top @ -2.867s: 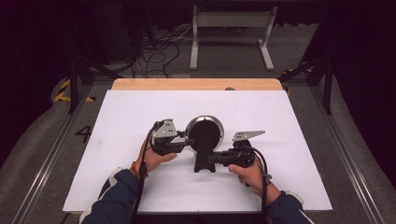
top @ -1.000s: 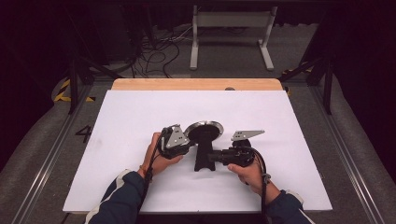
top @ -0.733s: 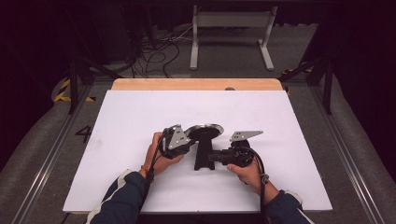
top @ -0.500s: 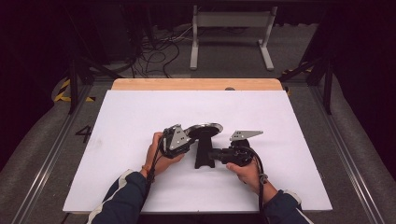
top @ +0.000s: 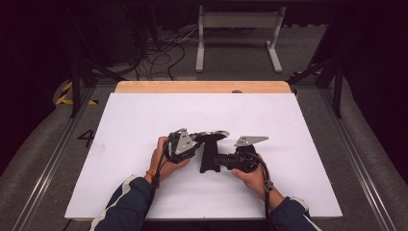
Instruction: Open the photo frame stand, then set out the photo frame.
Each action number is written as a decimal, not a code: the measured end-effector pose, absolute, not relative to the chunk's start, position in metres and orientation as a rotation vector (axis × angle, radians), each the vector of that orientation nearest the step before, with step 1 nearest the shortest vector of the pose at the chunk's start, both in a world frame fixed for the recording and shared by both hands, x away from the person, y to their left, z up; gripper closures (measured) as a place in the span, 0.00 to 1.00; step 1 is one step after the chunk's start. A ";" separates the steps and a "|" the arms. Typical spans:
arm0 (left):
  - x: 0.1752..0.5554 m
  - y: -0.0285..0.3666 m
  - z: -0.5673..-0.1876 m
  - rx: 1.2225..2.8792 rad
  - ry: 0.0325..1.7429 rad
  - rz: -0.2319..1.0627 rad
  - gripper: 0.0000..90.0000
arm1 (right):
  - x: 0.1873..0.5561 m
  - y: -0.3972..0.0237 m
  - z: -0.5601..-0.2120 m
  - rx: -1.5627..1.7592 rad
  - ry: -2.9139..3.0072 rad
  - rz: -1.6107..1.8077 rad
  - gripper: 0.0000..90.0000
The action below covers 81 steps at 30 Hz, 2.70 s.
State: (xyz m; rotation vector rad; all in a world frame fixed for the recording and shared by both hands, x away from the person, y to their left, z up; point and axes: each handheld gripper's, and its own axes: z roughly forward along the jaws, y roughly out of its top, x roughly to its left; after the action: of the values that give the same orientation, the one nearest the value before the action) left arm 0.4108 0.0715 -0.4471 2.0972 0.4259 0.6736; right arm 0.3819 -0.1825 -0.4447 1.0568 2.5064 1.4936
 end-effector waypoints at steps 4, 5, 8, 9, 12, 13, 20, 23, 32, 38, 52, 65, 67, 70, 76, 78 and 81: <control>0.411 0.073 -0.447 2.096 0.439 0.656 0.73 | 0.381 -0.183 -0.444 1.044 2.506 1.485 0.87; 0.411 0.074 -0.447 2.095 0.436 0.651 0.73 | 0.381 -0.183 -0.444 1.046 2.504 1.483 0.87; 0.410 0.077 -0.444 2.084 0.445 0.641 0.73 | 0.380 -0.184 -0.443 1.047 2.495 1.475 0.87; 0.410 0.077 -0.443 2.085 0.447 0.640 0.73 | 0.380 -0.185 -0.443 1.045 2.496 1.472 0.88; 0.407 0.080 -0.440 2.076 0.444 0.632 0.73 | 0.379 -0.186 -0.441 1.039 2.486 1.464 0.88; 0.406 0.081 -0.438 2.073 0.438 0.638 0.73 | 0.378 -0.186 -0.440 1.031 2.484 1.456 0.88; 0.402 0.090 -0.433 2.066 0.445 0.622 0.69 | 0.372 -0.188 -0.436 1.003 2.472 1.434 0.89; 0.400 0.095 -0.432 2.066 0.462 0.619 0.66 | 0.369 -0.189 -0.434 0.981 2.470 1.416 0.89; 0.389 0.109 -0.421 2.066 0.461 0.592 0.53 | 0.361 -0.192 -0.429 0.909 2.439 1.356 0.92; 0.381 0.119 -0.419 2.049 0.506 0.580 0.45 | 0.359 -0.193 -0.427 0.878 2.421 1.317 0.94; 0.356 0.150 -0.443 2.165 0.563 0.485 0.28 | 0.348 -0.189 -0.419 0.783 2.374 1.286 1.00; 0.360 0.168 -0.452 2.175 0.681 0.481 0.27 | 0.342 -0.181 -0.416 0.770 2.334 1.300 1.00; 0.361 0.170 -0.453 2.177 0.704 0.499 0.29 | 0.342 -0.177 -0.418 0.768 2.344 1.297 1.00; 0.363 0.171 -0.451 2.179 0.702 0.515 0.38 | 0.341 -0.173 -0.420 0.774 2.343 1.291 1.00; 0.368 0.166 -0.440 2.145 0.677 0.527 0.42 | 0.336 -0.164 -0.423 0.768 2.354 1.267 1.00; 0.370 0.162 -0.435 2.130 0.669 0.527 0.40 | 0.336 -0.163 -0.422 0.777 2.348 1.274 1.00; 0.371 0.152 -0.426 2.108 0.631 0.539 0.38 | 0.339 -0.159 -0.423 0.829 2.348 1.333 1.00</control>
State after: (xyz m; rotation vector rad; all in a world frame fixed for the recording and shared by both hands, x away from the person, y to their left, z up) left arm 0.3712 0.1523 -0.4257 2.1083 0.6307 0.5390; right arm 0.3386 -0.1591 -0.4231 0.8294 2.3484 1.3332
